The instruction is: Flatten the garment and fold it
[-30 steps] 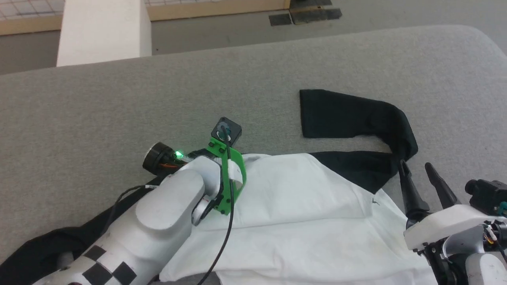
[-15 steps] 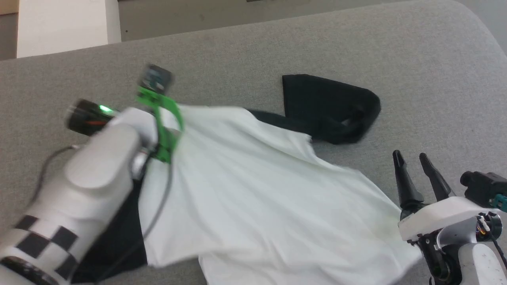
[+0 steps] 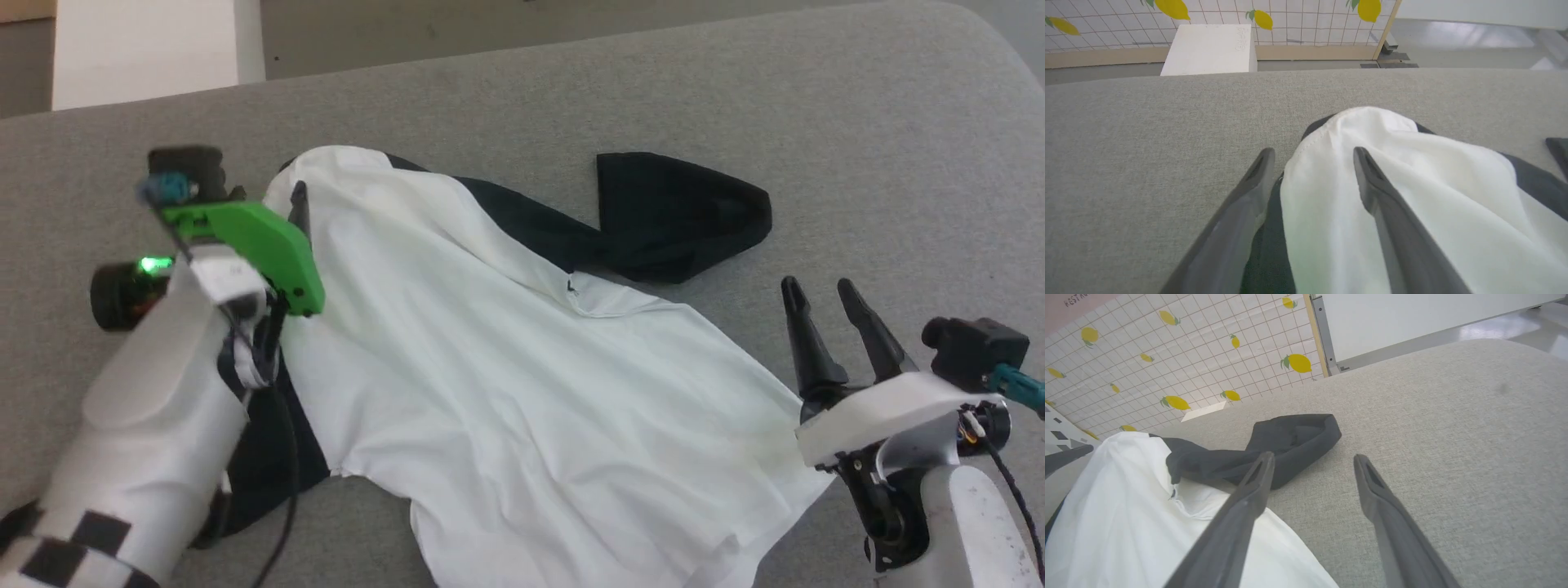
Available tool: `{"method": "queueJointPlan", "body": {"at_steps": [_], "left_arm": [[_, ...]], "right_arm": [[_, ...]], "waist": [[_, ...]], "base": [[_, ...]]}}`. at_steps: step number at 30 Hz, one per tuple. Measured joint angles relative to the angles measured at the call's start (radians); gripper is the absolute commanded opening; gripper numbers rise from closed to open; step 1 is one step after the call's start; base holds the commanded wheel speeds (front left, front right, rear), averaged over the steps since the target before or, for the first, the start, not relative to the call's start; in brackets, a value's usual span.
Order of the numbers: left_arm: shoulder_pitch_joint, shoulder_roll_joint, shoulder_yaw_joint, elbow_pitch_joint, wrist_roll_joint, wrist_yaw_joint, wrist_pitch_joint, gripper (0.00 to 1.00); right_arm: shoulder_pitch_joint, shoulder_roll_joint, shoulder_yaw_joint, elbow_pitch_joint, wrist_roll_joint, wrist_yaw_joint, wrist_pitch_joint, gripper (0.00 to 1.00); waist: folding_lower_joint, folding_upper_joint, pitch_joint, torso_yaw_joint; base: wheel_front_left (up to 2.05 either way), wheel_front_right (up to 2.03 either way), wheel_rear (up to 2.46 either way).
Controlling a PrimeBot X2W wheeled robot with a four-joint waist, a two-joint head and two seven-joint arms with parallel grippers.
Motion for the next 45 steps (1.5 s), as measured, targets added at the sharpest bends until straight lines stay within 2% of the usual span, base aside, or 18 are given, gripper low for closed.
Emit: {"method": "queueJointPlan", "body": {"at_steps": [4, 6, 9, 12, 16, 20, 28, 32, 37, 38, 39, 40, 42, 45], "left_arm": [[0.134, -0.04, 0.084, -0.108, -0.051, 0.011, -0.215, 1.0], [0.197, -0.051, 0.11, -0.166, -0.053, 0.025, -0.285, 1.0], [0.282, -0.063, 0.159, -0.276, -0.023, 0.045, -0.314, 1.0], [0.358, -0.093, 0.263, -0.425, 0.078, 0.068, -0.318, 1.0], [0.477, -0.16, 0.363, -0.566, 0.221, 0.069, -0.318, 1.0], [0.559, -0.226, 0.42, -0.629, 0.312, 0.03, -0.318, 1.0], [0.577, -0.3, 0.498, -0.653, 0.426, -0.072, -0.318, 1.0], [0.576, -0.329, 0.514, -0.65, 0.454, -0.1, -0.318, 1.0], [0.566, -0.352, 0.532, -0.644, 0.486, -0.126, -0.318, 1.0], [0.566, -0.355, 0.535, -0.642, 0.488, -0.129, -0.318, 1.0], [0.566, -0.357, 0.538, -0.64, 0.491, -0.132, -0.318, 1.0], [0.566, -0.359, 0.542, -0.638, 0.494, -0.136, -0.318, 1.0], [0.566, -0.362, 0.552, -0.634, 0.495, -0.141, -0.318, 1.0], [0.566, -0.364, 0.567, -0.631, 0.498, -0.142, -0.318, 1.0]], "right_arm": [[-0.022, 0.0, 0.036, 0.002, -0.026, 0.0, 0.036, 1.0], [-0.033, -0.001, 0.061, 0.006, -0.045, 0.0, 0.071, 1.0], [-0.053, 0.001, 0.093, 0.016, -0.066, 0.0, 0.12, 1.0], [-0.082, 0.001, 0.092, 0.027, -0.072, 0.0, 0.146, 1.0], [-0.126, 0.003, 0.028, 0.069, -0.171, 0.0, 0.18, 1.0], [-0.167, 0.0, -0.065, 0.121, -0.231, 0.0, 0.23, 1.0], [-0.354, -0.019, -0.211, 0.26, -0.373, 0.0, 0.356, 1.0], [-0.426, -0.065, -0.248, 0.365, -0.427, 0.0, 0.445, 1.0], [-0.495, -0.103, -0.229, 0.484, -0.406, 0.0, 0.575, 1.0], [-0.507, -0.111, -0.217, 0.494, -0.393, -0.001, 0.603, 0.81], [-0.522, -0.122, -0.203, 0.503, -0.374, 0.0, 0.634, 0.25], [-0.536, -0.134, -0.183, 0.506, -0.351, -0.001, 0.661, 0.0], [-0.542, -0.143, -0.159, 0.496, -0.291, 0.0, 0.672, 0.0], [-0.539, -0.146, -0.149, 0.473, -0.239, 0.0, 0.603, 0.0]], "waist": [[0.0, 0.0, -0.005, 0.03], [0.0, 0.0, -0.008, 0.047], [0.0, 0.0, -0.01, 0.078], [0.0, 0.0, -0.011, 0.109], [0.0, 0.0, -0.012, 0.147], [0.0, 0.0, -0.013, 0.179], [0.0001, 0.0, 0.011, 0.229], [0.0, 0.0, 0.037, 0.25], [0.0, 0.0, 0.075, 0.273], [0.0, 0.0, 0.08, 0.276], [0.0, 0.0, 0.085, 0.28], [0.0, 0.0, 0.089, 0.283], [0.0, 0.0, 0.094, 0.284], [0.0, 0.0, 0.093, 0.275]], "base": [[0.0, 0.0, 0.0], [0.0, 0.0, 0.0], [0.0, 0.0, 0.0], [0.0, 0.0, 0.0], [0.0, 0.0, 0.0], [0.0, 0.0, 0.0], [0.0, 0.0, 0.0], [0.0, 0.0, 0.0], [0.0, 0.0, 0.0], [0.0, 0.0, 0.0], [0.0, 0.0, 0.0], [0.0, 0.0, 0.0], [0.0, 0.0, 0.0], [0.0, 0.0, 0.0]]}}
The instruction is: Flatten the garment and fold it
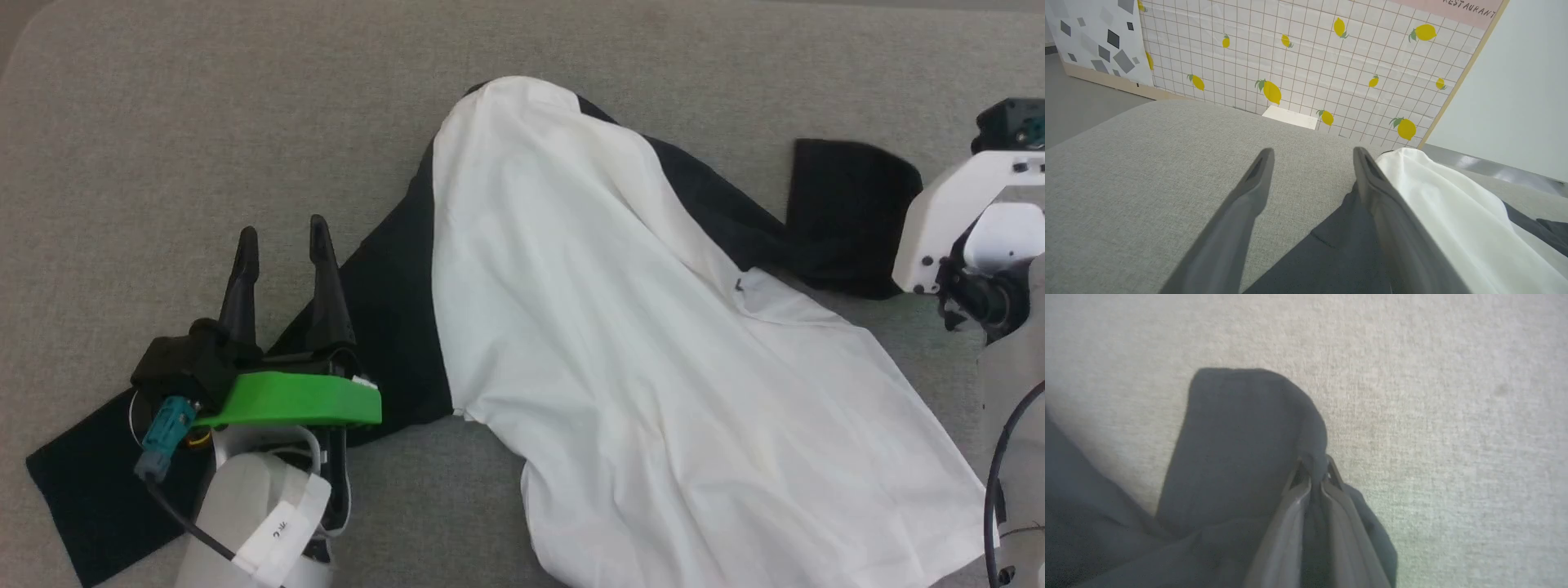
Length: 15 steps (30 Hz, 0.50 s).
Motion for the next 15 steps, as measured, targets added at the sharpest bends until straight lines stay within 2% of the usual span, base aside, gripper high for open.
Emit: {"method": "queueJointPlan", "body": {"at_steps": [4, 8, 12, 15], "left_arm": [[0.0, -0.003, 0.016, 0.009, 0.006, -0.008, 0.0, 1.0], [0.0, -0.005, 0.018, 0.015, 0.006, -0.011, 0.0, 1.0], [0.001, -0.007, 0.015, 0.023, 0.006, -0.017, 0.0, 1.0], [0.002, -0.007, 0.013, 0.026, 0.006, -0.017, 0.0, 1.0]], "right_arm": [[-0.015, -0.003, -0.022, -0.048, 0.034, 0.0, -0.155, 0.0], [-0.084, -0.01, -0.092, -0.08, 0.028, 0.0, -0.273, 0.0], [-0.119, -0.03, -0.216, -0.084, -0.025, 0.0, -0.358, 0.0], [-0.121, -0.042, -0.323, -0.058, -0.055, 0.0, -0.375, 0.0]], "waist": [[0.0, 0.0, -0.014, -0.021], [0.0, 0.0, -0.033, -0.034], [0.0001, 0.0, -0.057, -0.039], [0.0, 0.0, -0.071, -0.037]], "base": [[0.0, 0.0, 0.0], [0.0, 0.0, 0.0], [0.0, 0.0, 0.0], [0.0, 0.0, 0.0]]}}
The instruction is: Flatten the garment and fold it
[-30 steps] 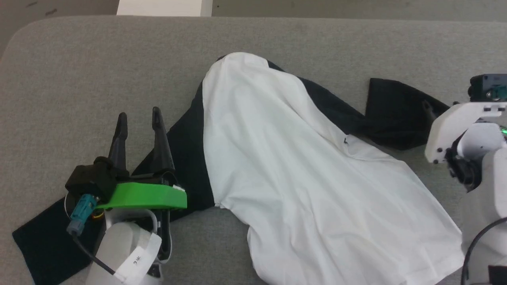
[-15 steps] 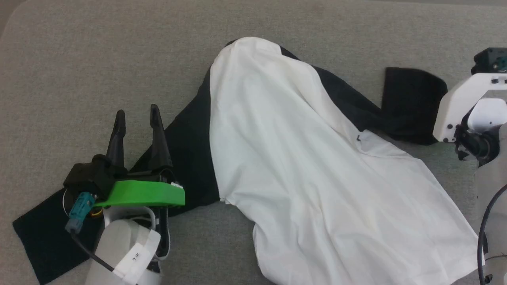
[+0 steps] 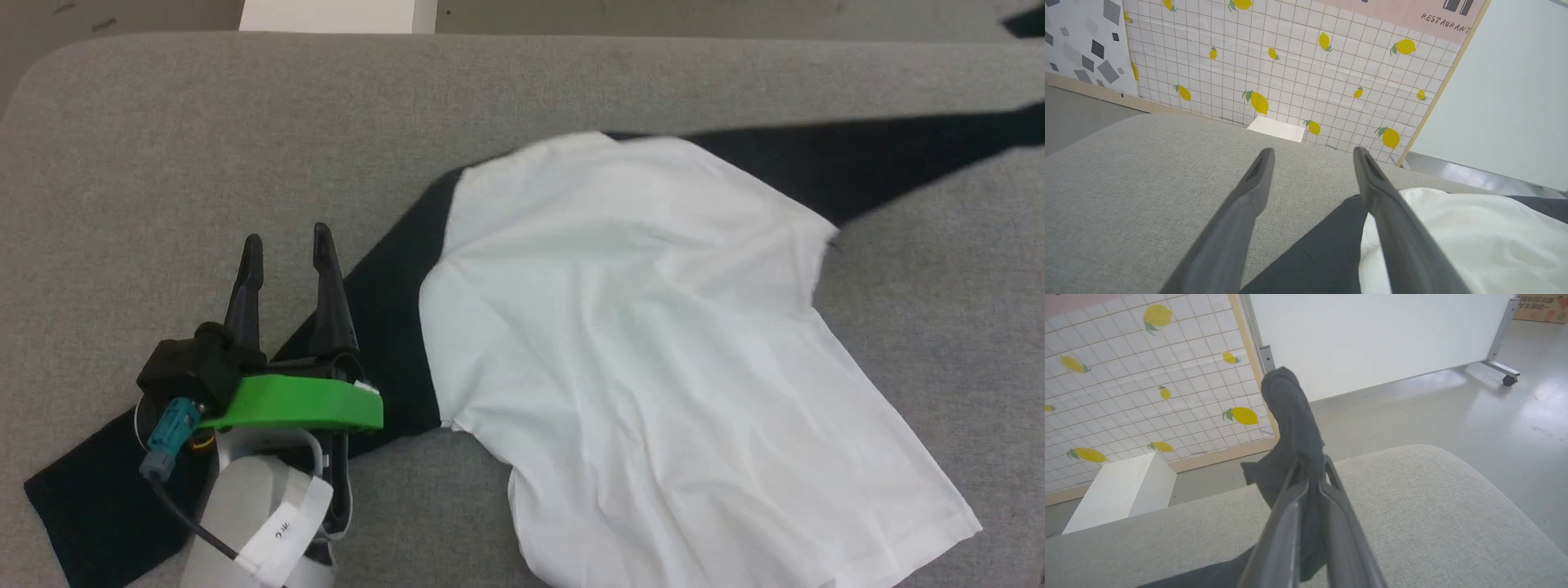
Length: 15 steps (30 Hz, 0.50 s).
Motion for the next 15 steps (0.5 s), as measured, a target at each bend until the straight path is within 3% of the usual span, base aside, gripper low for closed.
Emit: {"method": "queueJointPlan", "body": {"at_steps": [9, 15], "left_arm": [[0.009, -0.001, -0.007, 0.002, 0.0, -0.001, 0.0, 1.0], [0.009, -0.001, 0.002, 0.015, 0.0, -0.003, 0.0, 1.0]], "right_arm": [[0.112, 0.025, -0.251, 0.086, -0.118, 0.0, 0.061, 0.0], [0.228, 0.1, -0.38, 0.075, -0.193, 0.0, 0.095, 0.0]], "waist": [[0.0, 0.0, -0.004, 0.012], [0.0, 0.0, -0.007, 0.005]], "base": [[0.0, 0.0, 0.0], [0.0, 0.0, 0.0]]}}
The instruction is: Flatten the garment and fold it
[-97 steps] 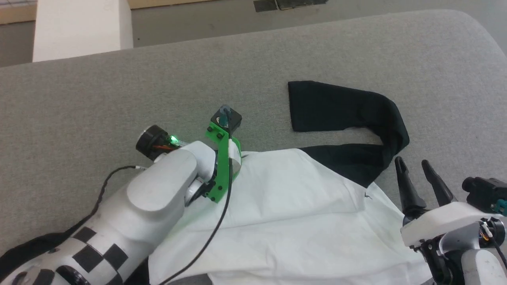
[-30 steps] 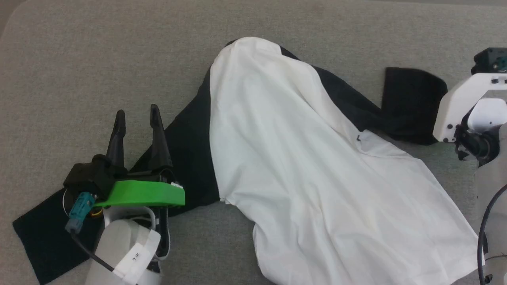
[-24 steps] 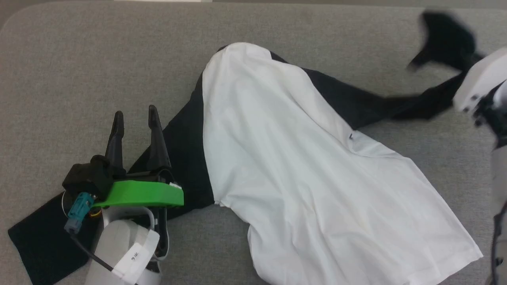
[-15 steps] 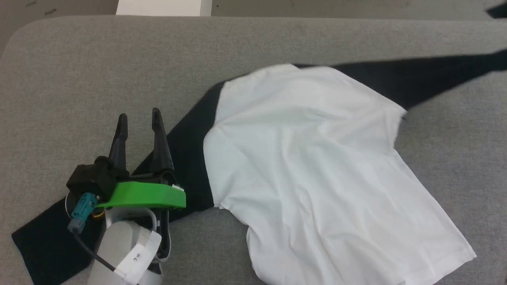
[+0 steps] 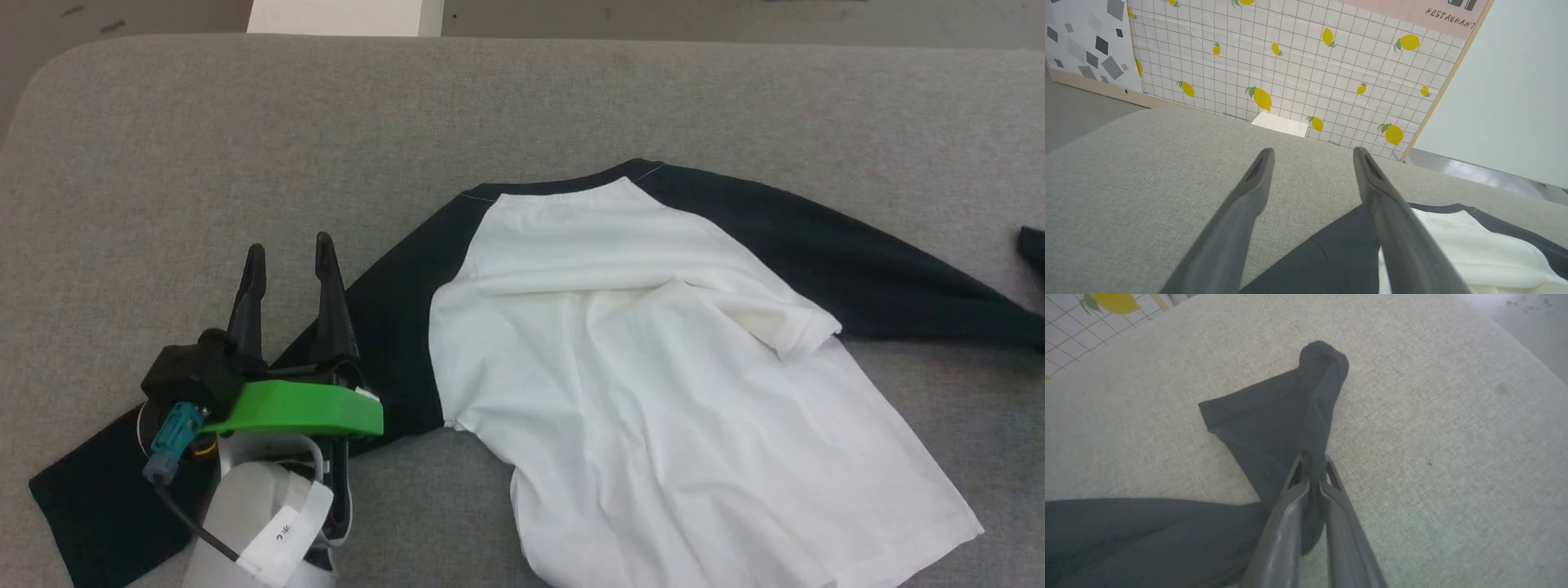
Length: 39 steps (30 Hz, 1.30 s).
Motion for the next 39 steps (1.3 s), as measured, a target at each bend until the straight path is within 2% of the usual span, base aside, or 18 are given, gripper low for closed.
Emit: {"method": "queueJointPlan", "body": {"at_steps": [1, 2, 3, 4, 7, 11, 16, 19, 23, 26, 29, 33, 39], "left_arm": [[0.0, 0.0, 0.001, 0.002, 0.0, -0.002, 0.0, 1.0], [0.002, 0.0, 0.001, 0.005, 0.0, -0.005, 0.0, 1.0], [0.002, 0.0, 0.002, 0.007, 0.0, -0.005, 0.0, 1.0], [0.003, -0.001, 0.002, 0.01, 0.001, -0.005, 0.0, 1.0], [0.015, 0.0, 0.001, 0.027, 0.007, -0.009, 0.0, 1.0], [0.03, 0.016, -0.003, 0.057, 0.025, -0.013, 0.035, 1.0], [0.033, 0.069, -0.012, 0.062, 0.035, -0.014, 0.158, 1.0], [0.03, 0.099, -0.02, 0.07, 0.043, -0.014, 0.257, 1.0], [-0.012, 0.135, -0.03, 0.109, 0.049, -0.013, 0.383, 1.0], [-0.07, 0.148, -0.033, 0.157, 0.048, -0.011, 0.473, 1.0], [-0.129, 0.161, -0.038, 0.212, 0.052, -0.003, 0.557, 1.0], [-0.192, 0.172, -0.049, 0.301, 0.061, 0.032, 0.681, 1.0], [-0.254, 0.186, -0.073, 0.364, 0.077, 0.045, 0.799, 1.0]], "right_arm": [[0.011, 0.009, -0.012, -0.003, -0.005, 0.0, 0.0, 0.0], [0.02, 0.018, -0.028, -0.003, -0.005, 0.0, 0.006, 0.09], [0.03, 0.025, -0.032, -0.004, -0.005, 0.0, 0.01, 0.93], [0.039, 0.029, -0.032, -0.006, -0.002, 0.0, 0.012, 1.0], [0.077, 0.042, -0.01, -0.037, 0.025, 0.0, -0.017, 1.0], [0.159, 0.058, 0.079, -0.148, 0.104, 0.0, -0.125, 1.0], [0.339, 0.074, 0.354, -0.355, 0.258, 0.0, -0.288, 1.0], [0.455, 0.079, 0.488, -0.468, 0.326, 0.0, -0.349, 1.0], [0.576, 0.08, 0.653, -0.579, 0.335, 0.0, -0.377, 1.0], [0.605, 0.082, 0.744, -0.619, 0.358, 0.0, -0.368, 1.0], [0.606, 0.081, 0.794, -0.64, 0.372, 0.0, -0.36, 1.0], [0.605, 0.079, 0.844, -0.653, 0.384, 0.0, -0.352, 1.0], [0.592, 0.07, 0.864, -0.658, 0.393, 0.0, -0.353, 1.0]], "waist": [[0.0, 0.0, -0.003, -0.002], [0.0, 0.0, -0.008, -0.005], [0.0, 0.0, -0.013, -0.008], [0.0, 0.0, -0.018, -0.011], [0.0, 0.0, -0.038, -0.02], [0.0, 0.0, -0.072, -0.031], [0.0, 0.0, -0.101, -0.055], [-0.0001, 0.0, -0.107, -0.075], [-0.0001, 0.0, -0.107, -0.101], [0.0, 0.0, -0.1, -0.119], [0.0, 0.0, -0.087, -0.135], [0.0, 0.0, -0.065, -0.152], [0.0, 0.0, -0.035, -0.175]], "base": [[0.0, 0.0, 0.0], [0.0, 0.0, 0.0], [0.0, 0.0, 0.0], [0.0, 0.0, 0.0], [0.0, 0.0, 0.0], [0.0, 0.0, 0.0], [0.0, 0.0, 0.0], [0.0, 0.0, 0.0], [0.0, 0.0, 0.0], [0.0, 0.0, 0.0], [0.0, 0.0, 0.0], [0.0, 0.0, 0.0], [0.0, 0.0, 0.0]]}}
